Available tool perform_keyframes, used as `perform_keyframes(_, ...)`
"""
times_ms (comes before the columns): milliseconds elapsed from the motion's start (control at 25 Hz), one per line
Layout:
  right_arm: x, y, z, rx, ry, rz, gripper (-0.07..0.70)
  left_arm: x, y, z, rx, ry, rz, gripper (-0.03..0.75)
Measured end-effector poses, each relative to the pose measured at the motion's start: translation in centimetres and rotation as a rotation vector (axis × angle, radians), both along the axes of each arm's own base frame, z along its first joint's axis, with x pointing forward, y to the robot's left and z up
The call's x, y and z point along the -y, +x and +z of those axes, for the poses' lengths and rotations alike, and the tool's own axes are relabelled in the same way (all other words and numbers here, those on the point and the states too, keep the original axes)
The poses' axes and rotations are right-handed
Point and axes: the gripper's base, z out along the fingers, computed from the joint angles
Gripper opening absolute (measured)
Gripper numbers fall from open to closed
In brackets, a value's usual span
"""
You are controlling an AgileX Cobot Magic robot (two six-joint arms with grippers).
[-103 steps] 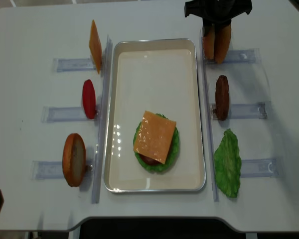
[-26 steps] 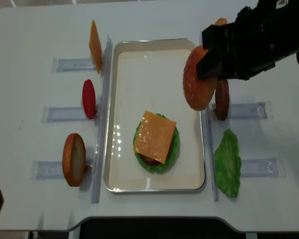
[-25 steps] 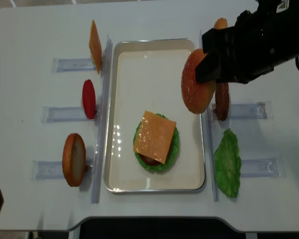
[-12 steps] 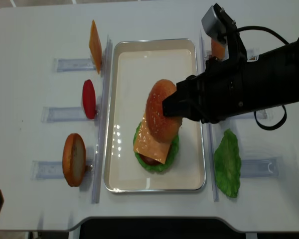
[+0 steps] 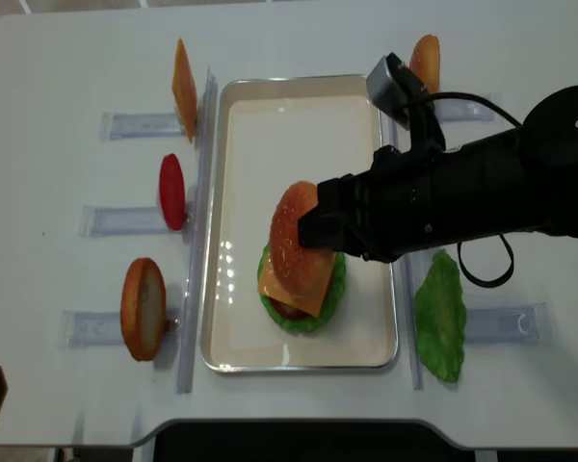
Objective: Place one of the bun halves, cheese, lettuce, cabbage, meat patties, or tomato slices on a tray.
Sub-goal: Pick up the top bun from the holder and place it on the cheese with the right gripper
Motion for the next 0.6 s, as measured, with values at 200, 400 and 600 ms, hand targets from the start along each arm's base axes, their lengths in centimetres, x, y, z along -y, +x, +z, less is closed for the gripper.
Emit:
perform_keyframes(200, -0.5, 0.4, -1.6, -0.045, -0.019, 0.017, 0.174, 0.0, 0.0, 0.0, 0.0, 0.0, 0.0, 0.636)
perform_keyframes(400, -1.0, 0.9, -2.9, -0.072, -0.011, 0.014, 0.174, 0.0, 0.0, 0.0, 0.0, 0.0, 0.0, 0.636)
perform_keyframes(600, -1.3, 1.3, -3.3, -0.077, 0.014, 0.005, 0.174, 0.0, 0.0, 0.0, 0.0, 0.0, 0.0, 0.636)
